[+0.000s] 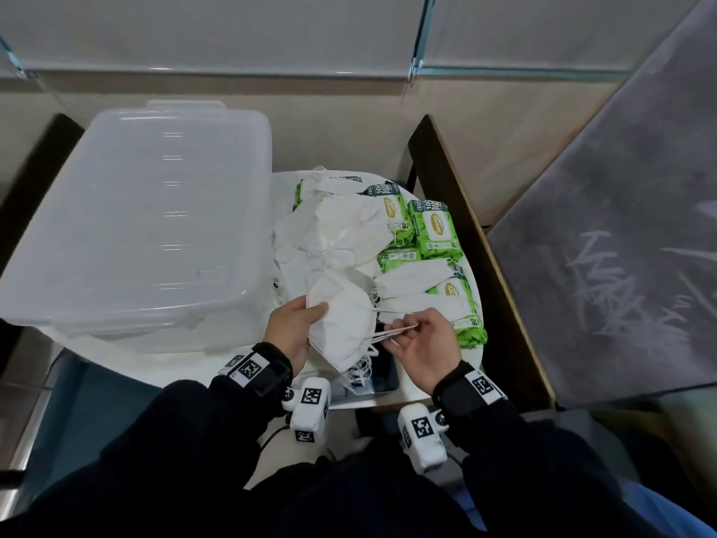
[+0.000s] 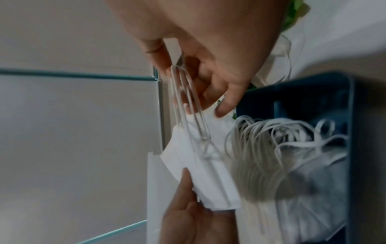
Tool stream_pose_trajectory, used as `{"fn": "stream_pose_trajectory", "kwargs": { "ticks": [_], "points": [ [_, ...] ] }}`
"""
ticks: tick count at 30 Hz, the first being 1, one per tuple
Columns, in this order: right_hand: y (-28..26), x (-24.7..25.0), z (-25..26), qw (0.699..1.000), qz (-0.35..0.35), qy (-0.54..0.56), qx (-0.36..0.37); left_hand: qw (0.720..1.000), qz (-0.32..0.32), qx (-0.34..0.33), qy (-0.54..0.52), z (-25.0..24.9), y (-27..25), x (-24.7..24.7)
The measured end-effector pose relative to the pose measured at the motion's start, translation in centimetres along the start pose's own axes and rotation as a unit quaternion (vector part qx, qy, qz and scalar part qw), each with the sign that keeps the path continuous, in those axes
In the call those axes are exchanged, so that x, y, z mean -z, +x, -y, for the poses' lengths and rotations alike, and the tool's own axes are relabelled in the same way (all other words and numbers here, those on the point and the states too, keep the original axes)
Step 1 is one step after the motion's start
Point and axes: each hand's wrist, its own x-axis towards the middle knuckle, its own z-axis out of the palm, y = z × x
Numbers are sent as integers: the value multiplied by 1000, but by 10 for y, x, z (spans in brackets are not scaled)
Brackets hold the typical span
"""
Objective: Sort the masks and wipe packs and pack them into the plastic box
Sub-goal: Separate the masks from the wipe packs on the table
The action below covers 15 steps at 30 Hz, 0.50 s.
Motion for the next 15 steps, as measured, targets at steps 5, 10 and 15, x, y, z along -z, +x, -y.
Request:
{"fn": "stream_pose_trajectory", "kwargs": {
  "ticks": [5,10,15],
  "points": [
    [-6,-15,-6,989,36,-142,0,999,23,26,-38,-8,-1,-1],
    [4,-8,-23,967,56,-245,53,988,95,97,-72,-20,-11,-2],
    [2,-8,-39,976,99,-194,8,992,105,71,-31,-16,-13,1]
  ]
}}
